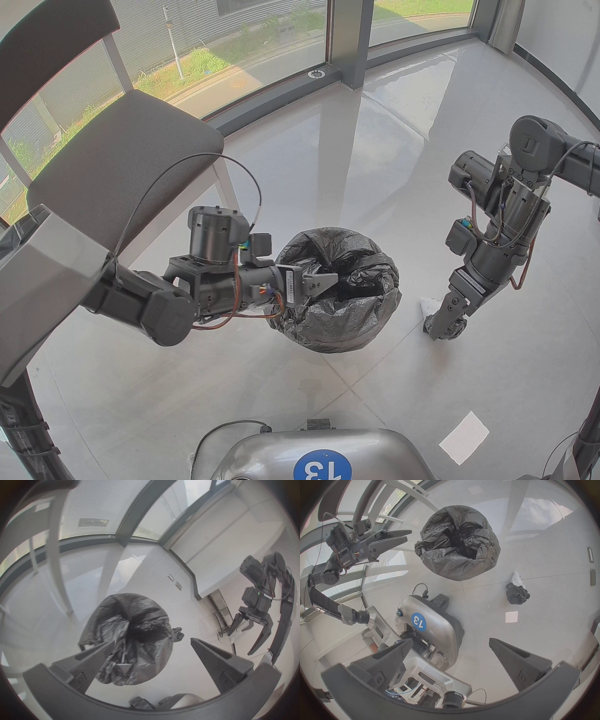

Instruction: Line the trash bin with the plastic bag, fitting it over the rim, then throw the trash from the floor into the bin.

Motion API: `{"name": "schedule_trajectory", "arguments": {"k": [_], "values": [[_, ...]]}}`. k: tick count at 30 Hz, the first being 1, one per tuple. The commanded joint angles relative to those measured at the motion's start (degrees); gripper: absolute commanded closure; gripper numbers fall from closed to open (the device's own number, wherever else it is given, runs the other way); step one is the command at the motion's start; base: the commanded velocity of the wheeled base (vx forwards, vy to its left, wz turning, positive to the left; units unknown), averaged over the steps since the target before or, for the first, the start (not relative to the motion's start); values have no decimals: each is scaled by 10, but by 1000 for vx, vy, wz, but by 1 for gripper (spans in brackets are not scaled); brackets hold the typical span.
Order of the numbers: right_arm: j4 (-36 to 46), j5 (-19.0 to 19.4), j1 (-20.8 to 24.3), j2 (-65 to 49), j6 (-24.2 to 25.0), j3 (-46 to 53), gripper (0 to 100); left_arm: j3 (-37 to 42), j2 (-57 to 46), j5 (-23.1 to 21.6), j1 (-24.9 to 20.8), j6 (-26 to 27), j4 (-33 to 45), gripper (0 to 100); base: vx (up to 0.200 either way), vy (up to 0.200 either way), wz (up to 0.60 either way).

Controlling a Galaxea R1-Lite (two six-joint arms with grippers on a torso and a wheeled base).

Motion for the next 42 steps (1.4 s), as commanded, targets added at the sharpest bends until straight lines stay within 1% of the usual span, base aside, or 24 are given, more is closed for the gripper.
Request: {"name": "schedule_trajectory", "arguments": {"k": [1,3,5,8,11,12,13,14,21,28,34,42], "values": [[15,-1,2,-25,-1,0,0,-36,32,1,-28,36,3,0,0,0,0],[19,-1,2,-34,-2,0,0,-44,59,0,-26,90,-6,0,0,0,0],[23,-1,1,-46,-5,0,0,-43,78,-13,-23,139,-35,0,0,0,0],[33,-1,1,-63,-18,0,0,-41,89,-34,-21,172,-69,0,0,0,0],[45,0,0,-78,-29,0,0,-42,100,-38,-19,224,-72,0,0,0,0],[45,0,0,-78,-29,0,0,-42,100,-38,-19,224,-72,0,0,0,0],[47,0,0,-82,-33,0,0,-40,103,-48,-17,254,-72,0,0,0,0],[47,1,0,-84,-33,0,0,-39,106,-56,-18,262,-72,0,0,0,0],[49,1,-1,-85,-33,0,0,-27,109,-62,-21,263,-74,0,0,0,0],[48,1,-1,-85,-33,0,0,11,115,-71,-31,263,-97,0,0,0,0],[49,3,-1,-93,-33,0,0,7,141,-76,-30,253,-107,0,0,0,0],[49,4,-3,-99,-34,0,0,-7,150,-74,-30,252,-109,0,0,0,0]]}}
